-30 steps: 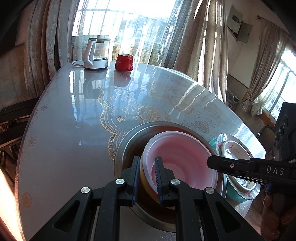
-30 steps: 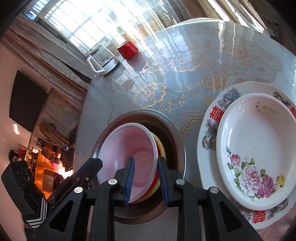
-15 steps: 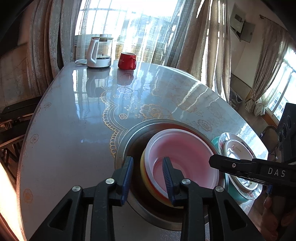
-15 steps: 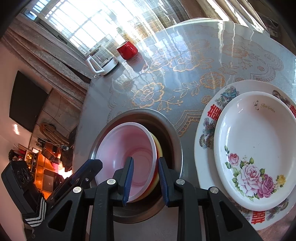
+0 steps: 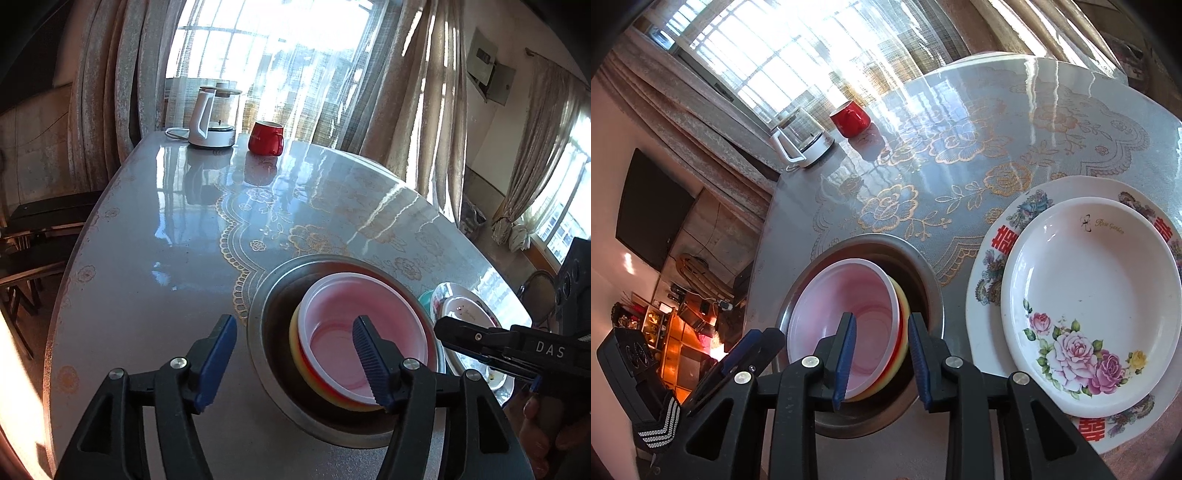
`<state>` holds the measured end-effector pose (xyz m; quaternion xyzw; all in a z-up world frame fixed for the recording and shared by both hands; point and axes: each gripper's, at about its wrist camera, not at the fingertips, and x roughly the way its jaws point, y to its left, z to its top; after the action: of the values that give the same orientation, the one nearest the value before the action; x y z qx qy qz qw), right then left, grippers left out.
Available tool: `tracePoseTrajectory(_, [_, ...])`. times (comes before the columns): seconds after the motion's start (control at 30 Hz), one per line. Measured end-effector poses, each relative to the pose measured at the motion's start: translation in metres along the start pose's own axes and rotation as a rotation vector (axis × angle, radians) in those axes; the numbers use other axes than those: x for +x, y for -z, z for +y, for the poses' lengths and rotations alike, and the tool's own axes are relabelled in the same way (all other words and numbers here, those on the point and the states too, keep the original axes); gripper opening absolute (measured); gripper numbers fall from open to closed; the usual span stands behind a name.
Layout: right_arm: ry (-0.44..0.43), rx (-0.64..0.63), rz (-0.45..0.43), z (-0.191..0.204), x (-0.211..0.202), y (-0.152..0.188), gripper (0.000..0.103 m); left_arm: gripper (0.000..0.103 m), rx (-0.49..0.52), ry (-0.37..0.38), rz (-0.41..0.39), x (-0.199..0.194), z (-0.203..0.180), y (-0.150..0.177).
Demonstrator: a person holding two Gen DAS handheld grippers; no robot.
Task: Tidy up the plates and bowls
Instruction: 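Close the right tool on the steel bowl rim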
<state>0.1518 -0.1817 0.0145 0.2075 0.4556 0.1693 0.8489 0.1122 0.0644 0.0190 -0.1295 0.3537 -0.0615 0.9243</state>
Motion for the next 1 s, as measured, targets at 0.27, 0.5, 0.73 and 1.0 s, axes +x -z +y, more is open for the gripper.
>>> tracePoseTrajectory(0.27, [0.013, -0.006, -0.026, -0.008, -0.017, 0.01, 0.035, 0.076, -0.094, -0.042, -0.011, -0.012, 0.03, 0.01])
tracePoseTrajectory(0.5, [-0.019, 0.041, 0.036, -0.019, -0.009, 0.022, 0.035, 0.064, -0.128, -0.04, 0.023, -0.009, 0.038, 0.023])
tracePoseTrajectory(0.73, [-0.005, 0.065, 0.051, -0.024, -0.005, 0.03, 0.035, 0.047, -0.136, 0.0, 0.06, -0.002, 0.035, 0.027])
tracePoseTrajectory(1.0, [0.038, 0.052, 0.072, -0.017, 0.006, 0.031, 0.034, 0.034, -0.072, 0.027, 0.121, 0.009, 0.026, 0.018])
